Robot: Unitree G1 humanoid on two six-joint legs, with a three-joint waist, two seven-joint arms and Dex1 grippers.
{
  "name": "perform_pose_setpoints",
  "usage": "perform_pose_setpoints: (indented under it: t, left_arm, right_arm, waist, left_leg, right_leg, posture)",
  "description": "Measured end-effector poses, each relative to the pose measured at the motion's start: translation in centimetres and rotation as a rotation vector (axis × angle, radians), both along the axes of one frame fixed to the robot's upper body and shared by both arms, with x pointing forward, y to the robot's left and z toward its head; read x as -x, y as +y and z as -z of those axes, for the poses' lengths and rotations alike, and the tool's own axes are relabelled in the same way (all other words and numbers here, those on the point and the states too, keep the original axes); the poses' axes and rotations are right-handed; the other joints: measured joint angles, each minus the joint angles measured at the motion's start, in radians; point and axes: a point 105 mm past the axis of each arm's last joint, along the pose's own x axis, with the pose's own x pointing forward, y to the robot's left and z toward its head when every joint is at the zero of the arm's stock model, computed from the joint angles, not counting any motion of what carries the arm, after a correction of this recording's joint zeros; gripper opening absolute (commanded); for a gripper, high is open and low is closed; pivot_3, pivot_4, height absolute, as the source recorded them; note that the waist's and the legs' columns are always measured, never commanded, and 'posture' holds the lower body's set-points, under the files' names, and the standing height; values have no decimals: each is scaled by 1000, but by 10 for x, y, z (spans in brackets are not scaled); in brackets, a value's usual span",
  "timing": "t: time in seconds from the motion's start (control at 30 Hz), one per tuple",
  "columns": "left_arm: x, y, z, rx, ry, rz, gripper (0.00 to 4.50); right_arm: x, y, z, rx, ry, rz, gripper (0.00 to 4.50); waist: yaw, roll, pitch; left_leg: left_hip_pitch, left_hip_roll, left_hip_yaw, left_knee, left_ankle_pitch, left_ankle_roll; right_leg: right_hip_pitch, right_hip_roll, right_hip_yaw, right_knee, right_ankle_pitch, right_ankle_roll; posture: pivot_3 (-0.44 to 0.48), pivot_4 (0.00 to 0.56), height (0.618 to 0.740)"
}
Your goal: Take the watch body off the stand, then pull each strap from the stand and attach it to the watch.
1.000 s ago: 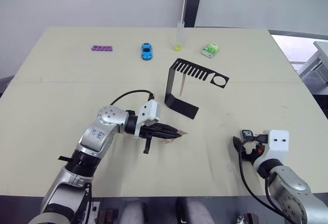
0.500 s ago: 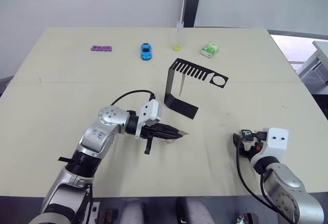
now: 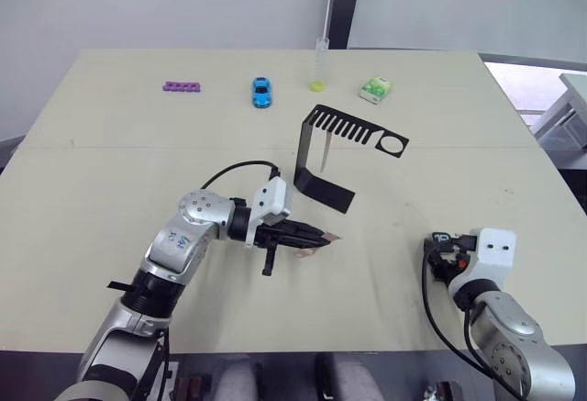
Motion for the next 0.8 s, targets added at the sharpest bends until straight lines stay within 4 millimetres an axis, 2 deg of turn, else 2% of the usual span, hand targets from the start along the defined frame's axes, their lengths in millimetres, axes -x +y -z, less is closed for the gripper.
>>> perform_pose_setpoints:
  t: [0.2, 0.23, 0.27, 0.33, 0.57, 0.73, 0.8]
  left_arm:
    - [0, 0, 0, 0, -1, 0, 0]
    - [0, 0, 0, 0, -1, 1, 0]
    - [0, 0, 0, 0, -2, 1, 0]
    - [0, 0, 0, 1, -3, 1, 0]
    - [0, -2, -1, 8, -5, 2, 0]
    - [0, -1, -2, 8, -19, 2, 0]
    - [0, -1, -3, 10, -29, 4, 0]
  right_arm:
    - [1, -1, 1, -13, 1, 13, 3299]
    - [1, -2, 1, -16, -1, 16, 2788]
    - [2, -3, 1, -20, -4, 23, 2544]
    - [2, -4, 1, -32, -8, 36, 1622]
    - [5, -3, 0, -72, -8, 25, 1553]
    - [13, 15, -14, -52, 39, -202, 1553]
    - [15, 14, -25, -7, 54, -273, 1553]
  waist:
    - [0, 0, 0]
    - [0, 0, 0]
    - [0, 0, 0]
    - [0, 0, 0]
    - [0, 0, 0]
    - [-1, 0, 0]
    - [0, 0, 0]
  left_leg:
    - [0, 0, 0, 0, 0, 0]
    - [0, 0, 0, 0, 0, 0]
    - [0, 0, 0, 0, 0, 0]
    - [0, 0, 0, 0, 0, 0]
    - [0, 0, 0, 0, 0, 0]
    - [0, 0, 0, 0, 0, 0]
    - [0, 0, 0, 0, 0, 0]
  right_leg:
    - [0, 0, 0, 0, 0, 0]
    - [0, 0, 0, 0, 0, 0]
    - [0, 0, 0, 0, 0, 0]
    - [0, 0, 0, 0, 0, 0]
    - [0, 0, 0, 0, 0, 0]
    - [0, 0, 0, 0, 0, 0]
    - [0, 0, 0, 0, 0, 0]
  posture:
    - [0, 150, 740]
    - [0, 150, 740]
    - [0, 150, 740]
    - [0, 150, 740]
    - [0, 150, 740]
    - [0, 150, 740]
    - [0, 150, 740]
